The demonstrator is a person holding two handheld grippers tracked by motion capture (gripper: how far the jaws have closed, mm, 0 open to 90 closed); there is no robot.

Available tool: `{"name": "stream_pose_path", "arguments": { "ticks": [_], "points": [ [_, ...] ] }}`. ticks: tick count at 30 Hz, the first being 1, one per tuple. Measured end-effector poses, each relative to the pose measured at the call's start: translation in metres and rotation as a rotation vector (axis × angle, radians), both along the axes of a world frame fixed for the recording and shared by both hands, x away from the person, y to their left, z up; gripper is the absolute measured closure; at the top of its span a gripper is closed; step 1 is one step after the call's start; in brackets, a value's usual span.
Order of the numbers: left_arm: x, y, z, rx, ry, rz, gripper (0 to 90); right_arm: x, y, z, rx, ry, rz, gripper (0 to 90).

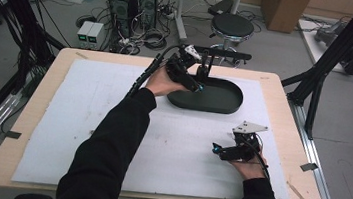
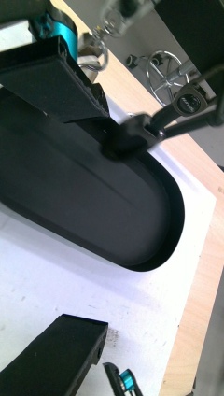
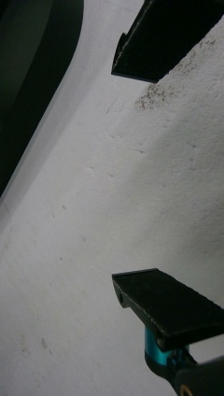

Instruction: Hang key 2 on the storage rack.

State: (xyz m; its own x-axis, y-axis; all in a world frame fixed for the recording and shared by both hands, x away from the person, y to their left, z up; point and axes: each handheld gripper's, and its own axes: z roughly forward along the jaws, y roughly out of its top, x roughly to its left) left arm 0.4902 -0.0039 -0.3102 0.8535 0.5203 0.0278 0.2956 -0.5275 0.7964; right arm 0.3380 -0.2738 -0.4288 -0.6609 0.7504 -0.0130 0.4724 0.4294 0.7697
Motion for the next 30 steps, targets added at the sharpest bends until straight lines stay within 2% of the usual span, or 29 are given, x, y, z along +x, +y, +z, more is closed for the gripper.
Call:
{"name": "stream_pose_path", "arguments": {
  "ticks": [2,5,6,13,20,30],
  "points": [
    [-0.003,0.007,-0.001,0.001,-0.009,0.006,1.7,0.000,0.000,0.000,0.000,0.007,-0.002,2.1],
    [-0.008,0.017,-0.003,0.044,-0.031,0.021,1.7,0.000,0.000,0.000,-0.002,0.005,-0.004,2.1],
    [-0.010,0.021,-0.004,0.045,-0.032,0.021,1.7,0.000,0.000,0.000,-0.001,0.004,-0.005,2.1],
    [-0.020,0.050,-0.006,0.021,-0.025,0.051,1.7,-0.001,-0.001,0.001,0.004,0.005,-0.009,2.0],
    [-0.024,0.080,-0.008,-0.003,-0.005,0.080,1.7,-0.001,-0.003,0.002,0.014,0.002,-0.015,2.0],
    [-0.036,0.113,-0.015,-0.025,0.004,0.116,1.7,-0.001,-0.002,0.000,0.008,0.014,-0.011,2.0]
  ]
}}
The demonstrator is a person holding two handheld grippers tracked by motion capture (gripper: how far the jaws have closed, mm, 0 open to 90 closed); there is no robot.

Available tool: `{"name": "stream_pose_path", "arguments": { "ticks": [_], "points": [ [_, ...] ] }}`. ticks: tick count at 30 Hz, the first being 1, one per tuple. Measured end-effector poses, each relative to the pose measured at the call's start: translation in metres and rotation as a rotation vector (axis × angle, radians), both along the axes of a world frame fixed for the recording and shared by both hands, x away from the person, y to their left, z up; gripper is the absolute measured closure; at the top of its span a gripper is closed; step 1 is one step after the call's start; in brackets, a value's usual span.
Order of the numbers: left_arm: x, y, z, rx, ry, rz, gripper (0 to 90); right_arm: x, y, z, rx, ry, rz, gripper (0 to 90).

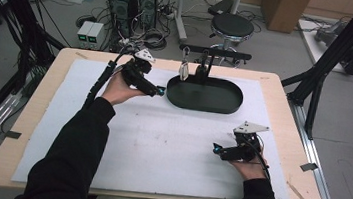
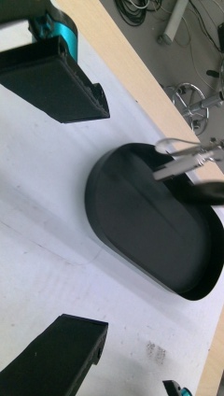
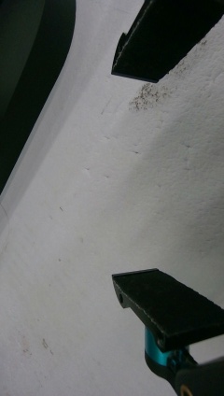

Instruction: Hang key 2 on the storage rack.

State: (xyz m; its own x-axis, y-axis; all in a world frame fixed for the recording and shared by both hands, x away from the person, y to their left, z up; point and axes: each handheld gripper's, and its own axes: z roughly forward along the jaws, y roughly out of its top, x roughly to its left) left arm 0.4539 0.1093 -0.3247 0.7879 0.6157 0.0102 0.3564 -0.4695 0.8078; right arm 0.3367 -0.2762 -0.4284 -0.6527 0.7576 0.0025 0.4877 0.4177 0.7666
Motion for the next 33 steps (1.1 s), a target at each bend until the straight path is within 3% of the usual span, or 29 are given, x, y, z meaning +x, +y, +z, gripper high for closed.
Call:
{"name": "stream_pose_path", "arguments": {
  "ticks": [17,33],
  "points": [
    [-0.022,0.073,-0.012,-0.066,0.019,0.121,1.7,-0.001,0.001,-0.001,-0.007,0.007,0.000,2.0],
    [-0.064,0.118,-0.032,-0.110,0.006,0.184,1.7,-0.002,0.001,-0.001,-0.008,-0.008,-0.004,2.0]
  ]
}}
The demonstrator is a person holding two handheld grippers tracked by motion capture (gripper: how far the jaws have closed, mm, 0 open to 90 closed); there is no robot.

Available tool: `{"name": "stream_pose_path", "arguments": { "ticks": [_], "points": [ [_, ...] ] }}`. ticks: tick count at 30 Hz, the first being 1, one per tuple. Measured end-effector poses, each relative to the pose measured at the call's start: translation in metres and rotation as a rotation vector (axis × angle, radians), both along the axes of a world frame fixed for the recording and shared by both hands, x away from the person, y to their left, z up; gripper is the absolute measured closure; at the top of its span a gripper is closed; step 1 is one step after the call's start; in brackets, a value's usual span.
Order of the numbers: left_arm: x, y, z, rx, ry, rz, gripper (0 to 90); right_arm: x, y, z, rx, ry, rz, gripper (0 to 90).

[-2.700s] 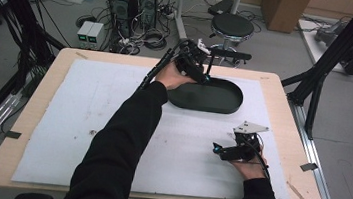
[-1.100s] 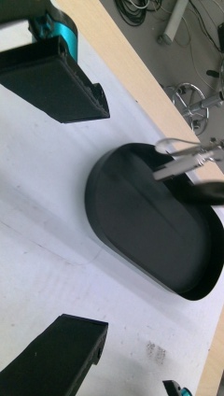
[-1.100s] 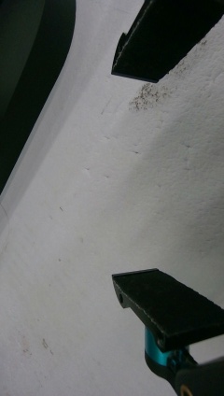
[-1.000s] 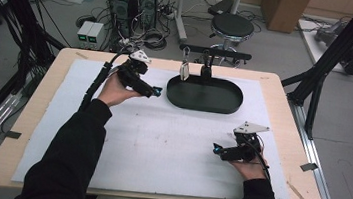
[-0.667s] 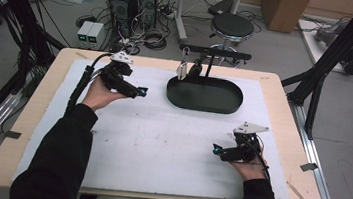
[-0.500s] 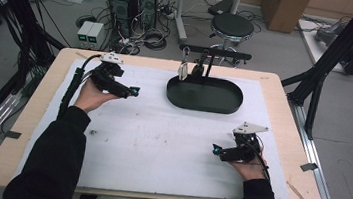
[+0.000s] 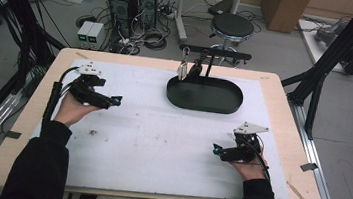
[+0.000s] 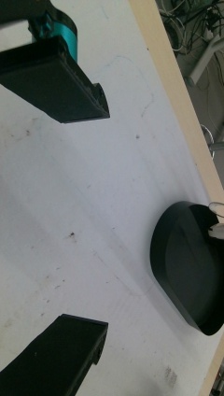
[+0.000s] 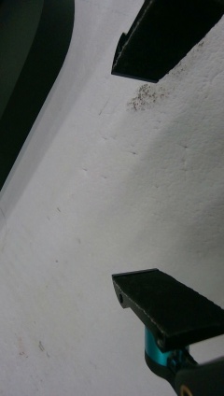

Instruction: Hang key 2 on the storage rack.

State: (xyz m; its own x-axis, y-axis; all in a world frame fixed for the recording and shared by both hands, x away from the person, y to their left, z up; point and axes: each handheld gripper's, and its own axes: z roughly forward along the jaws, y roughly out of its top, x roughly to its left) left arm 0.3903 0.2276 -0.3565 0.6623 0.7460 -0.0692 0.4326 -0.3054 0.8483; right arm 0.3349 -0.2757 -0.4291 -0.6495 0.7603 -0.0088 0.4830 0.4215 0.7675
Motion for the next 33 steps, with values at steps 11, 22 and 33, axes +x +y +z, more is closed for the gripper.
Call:
{"name": "stream_pose_path", "arguments": {
  "ticks": [11,22,33],
  "points": [
    [-0.035,0.027,-0.018,-0.011,-0.011,0.046,1.7,-0.001,0.003,-0.001,-0.005,0.005,0.003,2.0],
    [-0.071,0.061,-0.040,-0.105,-0.071,0.128,1.7,-0.002,0.003,-0.001,-0.002,-0.002,0.000,2.0],
    [-0.099,0.077,-0.067,-0.161,-0.128,0.231,1.7,-0.007,0.001,0.000,0.031,-0.027,-0.016,2.0]
  ]
}}
